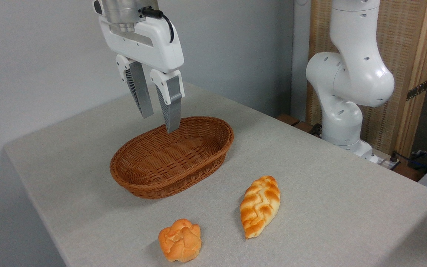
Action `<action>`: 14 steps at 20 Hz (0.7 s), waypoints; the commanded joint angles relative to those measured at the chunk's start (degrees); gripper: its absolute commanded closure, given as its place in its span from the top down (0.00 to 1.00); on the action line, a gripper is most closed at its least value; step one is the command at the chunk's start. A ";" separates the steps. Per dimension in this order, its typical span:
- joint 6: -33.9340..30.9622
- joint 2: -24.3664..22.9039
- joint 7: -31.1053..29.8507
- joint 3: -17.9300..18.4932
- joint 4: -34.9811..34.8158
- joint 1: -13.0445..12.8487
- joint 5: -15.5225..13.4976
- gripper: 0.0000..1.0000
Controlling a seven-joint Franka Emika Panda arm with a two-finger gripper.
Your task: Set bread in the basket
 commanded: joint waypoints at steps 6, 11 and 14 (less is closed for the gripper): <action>0.12 -0.56 -0.09 0.43 -0.08 0.15 -0.26 1.00; 0.12 -0.73 0.00 0.43 -0.17 0.07 -0.26 1.00; 0.12 -0.73 0.35 0.43 -0.17 0.07 -0.26 1.00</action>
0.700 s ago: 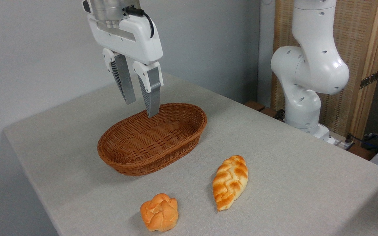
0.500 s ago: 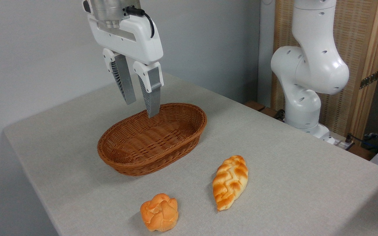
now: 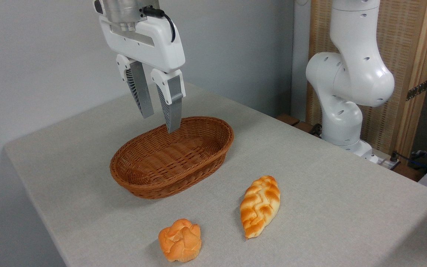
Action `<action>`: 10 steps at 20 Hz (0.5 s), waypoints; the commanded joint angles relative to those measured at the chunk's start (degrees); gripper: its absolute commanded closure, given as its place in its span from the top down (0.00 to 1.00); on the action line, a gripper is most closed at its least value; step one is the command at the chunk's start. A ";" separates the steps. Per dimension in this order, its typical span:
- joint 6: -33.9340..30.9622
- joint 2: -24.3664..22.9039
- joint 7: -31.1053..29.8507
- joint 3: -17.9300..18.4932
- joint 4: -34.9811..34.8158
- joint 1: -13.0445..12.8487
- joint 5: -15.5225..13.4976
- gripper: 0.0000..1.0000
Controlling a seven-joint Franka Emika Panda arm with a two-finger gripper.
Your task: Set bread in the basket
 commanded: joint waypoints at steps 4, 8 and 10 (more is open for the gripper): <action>0.19 -0.67 0.34 0.76 -0.15 -0.12 -0.26 1.00; 10.25 -3.56 0.34 1.10 -7.68 -0.12 -0.17 1.00; 17.47 -3.75 0.43 1.46 -12.34 0.14 0.79 1.00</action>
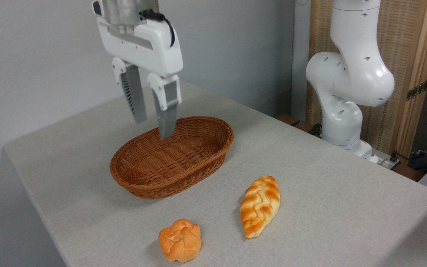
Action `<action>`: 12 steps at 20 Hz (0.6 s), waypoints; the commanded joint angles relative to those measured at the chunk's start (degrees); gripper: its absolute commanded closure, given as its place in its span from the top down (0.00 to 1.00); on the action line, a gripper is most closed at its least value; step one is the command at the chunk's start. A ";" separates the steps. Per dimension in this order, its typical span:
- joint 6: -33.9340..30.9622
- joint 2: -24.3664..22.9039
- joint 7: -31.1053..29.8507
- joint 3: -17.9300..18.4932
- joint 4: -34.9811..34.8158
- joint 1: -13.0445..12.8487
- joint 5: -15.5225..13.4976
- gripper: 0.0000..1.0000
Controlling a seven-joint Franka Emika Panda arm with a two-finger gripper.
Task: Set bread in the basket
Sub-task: 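Lower the gripper down onto the round orange bun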
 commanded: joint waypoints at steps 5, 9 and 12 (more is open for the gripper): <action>21.42 -1.34 4.79 3.90 -16.62 0.15 3.94 1.00; 22.14 -0.11 19.36 8.91 -17.07 0.07 5.10 1.00; 22.31 2.09 25.29 9.72 -17.15 0.07 5.10 1.00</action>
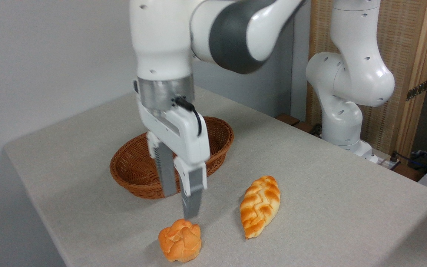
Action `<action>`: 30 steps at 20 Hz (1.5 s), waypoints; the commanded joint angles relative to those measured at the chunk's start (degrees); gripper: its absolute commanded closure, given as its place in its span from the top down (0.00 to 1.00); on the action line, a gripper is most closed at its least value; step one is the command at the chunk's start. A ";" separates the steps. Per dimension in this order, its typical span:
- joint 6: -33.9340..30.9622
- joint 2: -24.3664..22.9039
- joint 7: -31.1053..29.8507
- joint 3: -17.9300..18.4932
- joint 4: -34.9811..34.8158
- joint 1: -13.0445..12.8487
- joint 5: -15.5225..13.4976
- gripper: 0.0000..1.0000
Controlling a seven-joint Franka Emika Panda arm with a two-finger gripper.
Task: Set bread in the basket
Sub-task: 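Lower the gripper down onto the round orange bun, then close the gripper fingers around the round orange bun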
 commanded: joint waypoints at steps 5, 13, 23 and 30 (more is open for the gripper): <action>6.97 2.80 4.91 0.94 -3.53 -0.66 0.73 1.00; 8.04 3.86 5.26 0.94 -5.46 -0.84 0.82 1.00; 8.39 4.83 10.00 0.94 -6.35 -0.75 0.11 0.35; 8.48 4.83 10.45 0.94 -6.26 -0.75 0.03 0.27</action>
